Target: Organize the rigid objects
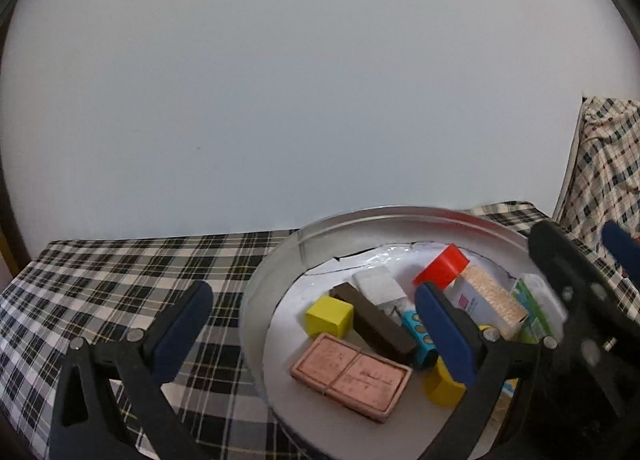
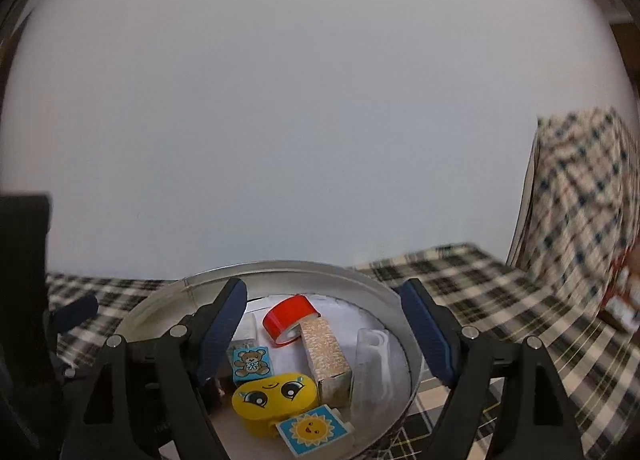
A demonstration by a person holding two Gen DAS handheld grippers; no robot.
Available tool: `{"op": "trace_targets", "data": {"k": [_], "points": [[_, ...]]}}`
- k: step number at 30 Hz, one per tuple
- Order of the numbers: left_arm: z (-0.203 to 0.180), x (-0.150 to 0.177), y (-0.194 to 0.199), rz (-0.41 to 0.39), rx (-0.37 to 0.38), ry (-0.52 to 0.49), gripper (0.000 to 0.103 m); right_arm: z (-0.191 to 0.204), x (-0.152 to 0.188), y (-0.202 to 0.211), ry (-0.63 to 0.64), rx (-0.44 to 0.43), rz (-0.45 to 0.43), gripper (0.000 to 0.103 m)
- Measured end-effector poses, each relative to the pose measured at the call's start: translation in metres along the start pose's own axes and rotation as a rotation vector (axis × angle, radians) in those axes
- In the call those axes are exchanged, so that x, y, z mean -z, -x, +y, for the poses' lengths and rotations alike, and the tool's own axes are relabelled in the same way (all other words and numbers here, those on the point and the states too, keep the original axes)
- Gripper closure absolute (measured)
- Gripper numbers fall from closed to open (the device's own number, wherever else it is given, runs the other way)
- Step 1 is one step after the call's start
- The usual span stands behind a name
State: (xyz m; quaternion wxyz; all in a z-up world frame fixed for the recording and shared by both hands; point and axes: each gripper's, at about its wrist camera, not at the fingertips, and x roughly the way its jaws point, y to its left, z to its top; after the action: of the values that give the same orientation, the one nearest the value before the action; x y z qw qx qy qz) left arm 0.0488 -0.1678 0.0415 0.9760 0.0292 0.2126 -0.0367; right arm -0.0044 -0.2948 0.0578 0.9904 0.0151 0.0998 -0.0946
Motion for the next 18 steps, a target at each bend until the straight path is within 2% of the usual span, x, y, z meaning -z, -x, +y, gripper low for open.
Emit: {"op": "trace_targets", "data": {"k": [12, 15, 18], "points": [[0.008, 0.011, 0.027, -0.06, 0.027, 0.015, 0.001, 0.003, -0.001, 0.029, 0.013, 0.037, -0.105, 0.018], [0.009, 0.013, 0.032, -0.071, 0.029, 0.018, 0.001, 0.001, 0.0, 0.037, 0.016, 0.05, -0.132, 0.013], [0.009, 0.015, 0.038, -0.084, 0.03, 0.015, 0.001, -0.001, 0.001, 0.049, 0.016, 0.057, -0.172, 0.012]]}}
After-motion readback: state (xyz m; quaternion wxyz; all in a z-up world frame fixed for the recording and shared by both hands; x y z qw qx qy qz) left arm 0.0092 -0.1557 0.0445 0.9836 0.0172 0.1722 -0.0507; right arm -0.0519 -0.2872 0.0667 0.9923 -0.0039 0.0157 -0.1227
